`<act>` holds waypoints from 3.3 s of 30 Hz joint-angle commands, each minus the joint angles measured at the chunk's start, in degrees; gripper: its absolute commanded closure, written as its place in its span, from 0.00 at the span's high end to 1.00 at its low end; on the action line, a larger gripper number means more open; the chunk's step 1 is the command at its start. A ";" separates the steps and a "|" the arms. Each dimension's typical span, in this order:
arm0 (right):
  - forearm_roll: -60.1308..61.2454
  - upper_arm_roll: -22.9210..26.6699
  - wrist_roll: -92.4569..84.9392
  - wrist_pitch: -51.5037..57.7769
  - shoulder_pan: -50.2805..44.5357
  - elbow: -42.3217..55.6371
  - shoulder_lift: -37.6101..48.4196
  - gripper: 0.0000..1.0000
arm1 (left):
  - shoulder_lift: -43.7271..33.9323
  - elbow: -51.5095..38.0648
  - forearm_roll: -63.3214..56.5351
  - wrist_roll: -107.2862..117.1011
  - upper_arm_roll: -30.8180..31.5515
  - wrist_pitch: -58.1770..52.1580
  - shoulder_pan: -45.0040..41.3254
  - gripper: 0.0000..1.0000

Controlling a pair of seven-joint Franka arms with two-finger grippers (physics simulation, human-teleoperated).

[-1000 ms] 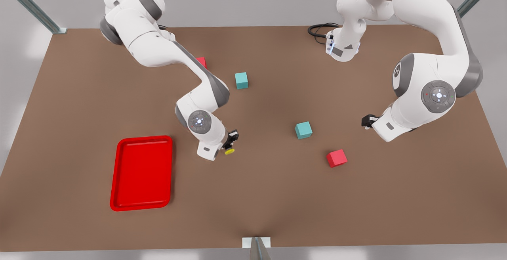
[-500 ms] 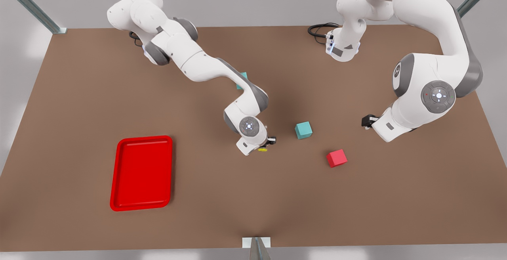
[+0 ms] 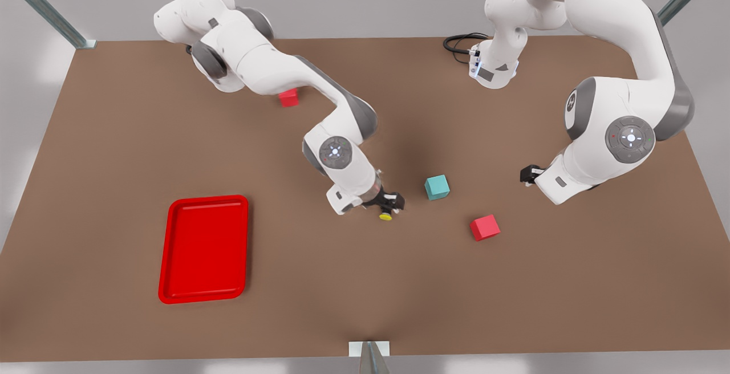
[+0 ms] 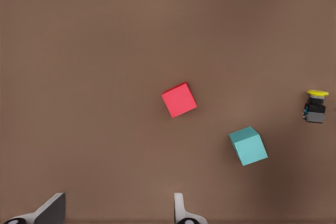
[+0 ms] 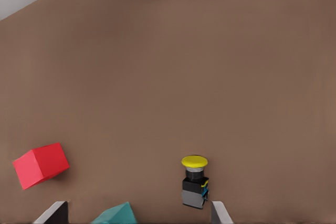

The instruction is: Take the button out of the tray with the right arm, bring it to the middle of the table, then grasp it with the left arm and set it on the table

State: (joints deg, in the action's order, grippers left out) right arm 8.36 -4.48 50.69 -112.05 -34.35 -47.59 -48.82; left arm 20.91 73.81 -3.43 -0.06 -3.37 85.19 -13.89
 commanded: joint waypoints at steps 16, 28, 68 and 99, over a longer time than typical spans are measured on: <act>-15.48 0.26 -49.11 20.74 29.96 -32.65 36.78 1.00 | 26.90 6.78 14.24 22.83 1.52 51.04 -22.76 1.00; -15.92 0.35 -49.11 20.65 30.04 -32.65 36.60 1.00 | 22.68 15.58 11.51 14.39 1.52 52.09 -26.98 1.00; -16.80 0.35 -49.11 20.56 29.96 -32.65 36.52 1.00 | 25.40 1.17 7.92 89.59 -3.40 44.01 -27.15 0.47; -16.63 0.35 -49.02 20.47 30.83 -32.56 36.43 1.00 | 44.12 -2.35 -67.94 169.16 -3.31 10.26 -34.89 0.46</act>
State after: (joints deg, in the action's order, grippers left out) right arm -8.36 -4.13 1.82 -91.55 -3.71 -80.22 -12.45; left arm 64.96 71.47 -70.42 141.43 -6.65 95.07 -48.82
